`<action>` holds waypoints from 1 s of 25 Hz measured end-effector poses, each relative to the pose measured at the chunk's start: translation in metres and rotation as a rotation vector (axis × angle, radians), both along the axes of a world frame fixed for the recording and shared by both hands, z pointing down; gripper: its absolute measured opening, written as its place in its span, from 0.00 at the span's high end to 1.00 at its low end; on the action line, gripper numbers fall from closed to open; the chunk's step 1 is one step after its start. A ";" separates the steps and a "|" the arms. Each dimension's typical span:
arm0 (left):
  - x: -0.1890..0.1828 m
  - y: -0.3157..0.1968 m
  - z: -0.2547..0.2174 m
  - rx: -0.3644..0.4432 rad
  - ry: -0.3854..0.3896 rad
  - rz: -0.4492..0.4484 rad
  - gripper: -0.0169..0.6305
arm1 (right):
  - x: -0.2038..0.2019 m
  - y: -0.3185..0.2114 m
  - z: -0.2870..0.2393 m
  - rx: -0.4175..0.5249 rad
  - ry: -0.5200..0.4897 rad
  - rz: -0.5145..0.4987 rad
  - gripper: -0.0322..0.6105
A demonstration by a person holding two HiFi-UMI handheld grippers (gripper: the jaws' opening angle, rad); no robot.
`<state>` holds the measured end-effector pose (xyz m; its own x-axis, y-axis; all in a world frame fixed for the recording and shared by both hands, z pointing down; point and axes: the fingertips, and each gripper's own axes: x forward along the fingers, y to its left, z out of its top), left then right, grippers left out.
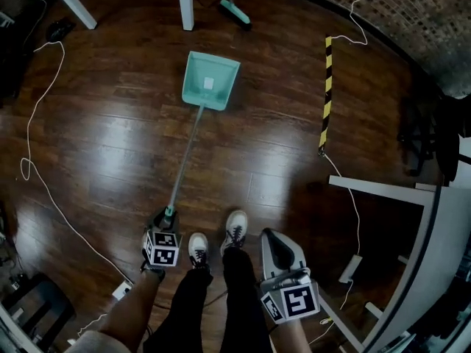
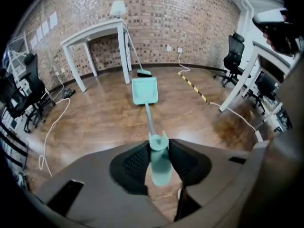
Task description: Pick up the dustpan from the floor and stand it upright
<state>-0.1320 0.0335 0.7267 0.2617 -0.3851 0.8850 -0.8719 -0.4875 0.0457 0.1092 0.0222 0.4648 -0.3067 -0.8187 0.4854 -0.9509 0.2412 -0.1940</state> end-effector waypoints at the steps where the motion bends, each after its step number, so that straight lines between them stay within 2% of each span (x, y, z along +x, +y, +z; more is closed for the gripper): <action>1: 0.007 -0.017 -0.021 0.020 0.007 0.000 0.75 | 0.004 -0.008 -0.015 0.016 -0.005 0.010 0.96; 8: 0.075 -0.153 -0.141 0.170 0.088 -0.040 0.75 | 0.046 -0.076 -0.083 0.091 -0.024 0.046 0.96; 14: 0.127 -0.265 -0.203 0.305 0.114 -0.086 0.75 | 0.099 -0.126 -0.111 0.117 -0.025 0.063 0.96; 20: 0.160 -0.369 -0.242 0.402 0.082 -0.104 0.73 | 0.145 -0.170 -0.130 0.136 -0.040 0.090 0.96; 25: 0.167 -0.422 -0.257 0.466 0.083 -0.115 0.73 | 0.167 -0.192 -0.135 0.140 -0.032 0.074 0.96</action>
<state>0.0354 -0.3883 0.4692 0.2566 -0.7660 0.5894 -0.9240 -0.3732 -0.0828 0.2760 -0.1695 0.3299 -0.2559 -0.8986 0.3564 -0.9611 0.1970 -0.1936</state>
